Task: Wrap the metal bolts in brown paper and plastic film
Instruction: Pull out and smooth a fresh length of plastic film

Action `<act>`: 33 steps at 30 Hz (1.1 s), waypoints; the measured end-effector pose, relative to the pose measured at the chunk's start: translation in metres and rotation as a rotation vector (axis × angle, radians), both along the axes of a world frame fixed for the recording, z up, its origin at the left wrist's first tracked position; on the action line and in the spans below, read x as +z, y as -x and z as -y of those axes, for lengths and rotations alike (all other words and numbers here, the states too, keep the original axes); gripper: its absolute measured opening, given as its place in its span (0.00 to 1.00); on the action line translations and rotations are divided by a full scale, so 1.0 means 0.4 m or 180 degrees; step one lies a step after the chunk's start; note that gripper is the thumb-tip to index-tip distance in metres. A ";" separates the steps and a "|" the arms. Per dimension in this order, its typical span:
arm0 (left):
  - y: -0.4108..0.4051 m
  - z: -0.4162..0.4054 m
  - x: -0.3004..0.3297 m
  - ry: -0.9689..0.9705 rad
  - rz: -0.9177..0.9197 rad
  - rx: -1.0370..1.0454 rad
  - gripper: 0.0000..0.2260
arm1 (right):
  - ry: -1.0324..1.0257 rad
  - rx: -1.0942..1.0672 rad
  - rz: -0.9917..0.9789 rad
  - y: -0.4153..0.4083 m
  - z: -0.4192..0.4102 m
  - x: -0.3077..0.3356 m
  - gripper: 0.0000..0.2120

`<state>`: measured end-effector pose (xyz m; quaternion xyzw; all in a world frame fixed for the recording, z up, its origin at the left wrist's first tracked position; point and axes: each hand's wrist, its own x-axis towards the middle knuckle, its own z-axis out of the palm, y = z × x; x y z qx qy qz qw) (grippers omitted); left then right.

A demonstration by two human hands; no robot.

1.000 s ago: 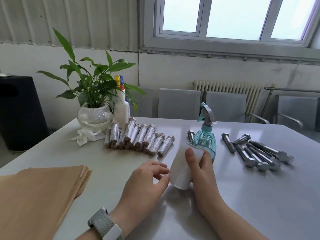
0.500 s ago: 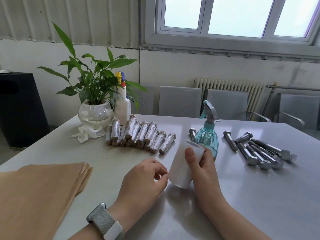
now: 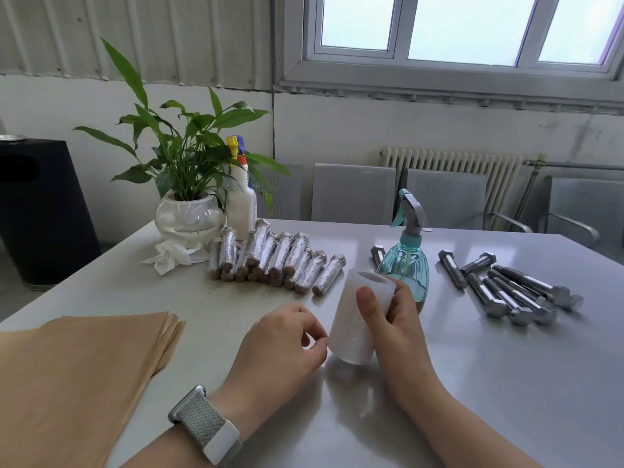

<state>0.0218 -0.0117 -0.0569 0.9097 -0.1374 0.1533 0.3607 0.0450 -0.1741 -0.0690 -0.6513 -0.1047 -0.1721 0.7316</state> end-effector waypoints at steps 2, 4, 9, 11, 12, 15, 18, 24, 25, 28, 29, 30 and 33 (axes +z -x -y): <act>-0.003 -0.004 0.001 -0.0045 -0.0028 -0.0011 0.05 | 0.0053 0.0006 0.0012 0.000 0.000 0.000 0.24; -0.005 -0.008 0.000 -0.0110 -0.0052 -0.0066 0.03 | 0.0102 0.0008 0.0028 0.000 0.001 -0.002 0.21; -0.004 -0.007 0.000 -0.0216 -0.0025 -0.0156 0.03 | 0.0220 0.0047 0.0080 0.006 -0.003 -0.003 0.20; -0.003 -0.007 0.001 -0.0188 0.0043 -0.0153 0.04 | 0.0222 0.0054 0.0092 0.009 -0.005 0.000 0.21; -0.004 -0.008 0.000 -0.0175 0.0082 -0.0146 0.04 | 0.0214 0.0062 0.0098 0.011 -0.006 0.002 0.22; -0.003 -0.006 -0.003 -0.0208 0.0224 -0.0117 0.04 | 0.0161 0.0061 0.0071 0.014 -0.005 0.009 0.24; -0.005 -0.006 -0.003 -0.0215 0.0335 -0.0083 0.05 | 0.0111 0.0054 0.0029 0.014 -0.003 0.011 0.23; -0.008 -0.011 0.000 0.0405 0.0011 0.0005 0.06 | -0.0060 -0.0106 -0.0164 0.012 0.000 0.017 0.30; -0.010 -0.010 0.001 0.0646 -0.0166 0.0013 0.06 | -0.0107 -0.0136 -0.0248 0.010 0.001 0.017 0.31; -0.021 -0.010 0.005 0.1382 -0.0771 -0.0138 0.03 | -0.0285 -0.0128 -0.0562 0.006 0.003 0.016 0.34; -0.026 -0.010 0.006 0.1570 -0.0938 -0.0146 0.03 | -0.0373 -0.0096 -0.0643 0.006 0.004 0.017 0.35; -0.030 -0.009 0.005 0.1753 -0.1079 -0.0117 0.04 | -0.0487 -0.0051 -0.0725 0.007 0.003 0.018 0.36; -0.039 -0.001 -0.003 0.2346 -0.1300 0.0095 0.04 | -0.0852 0.0204 -0.1071 0.009 -0.003 0.023 0.41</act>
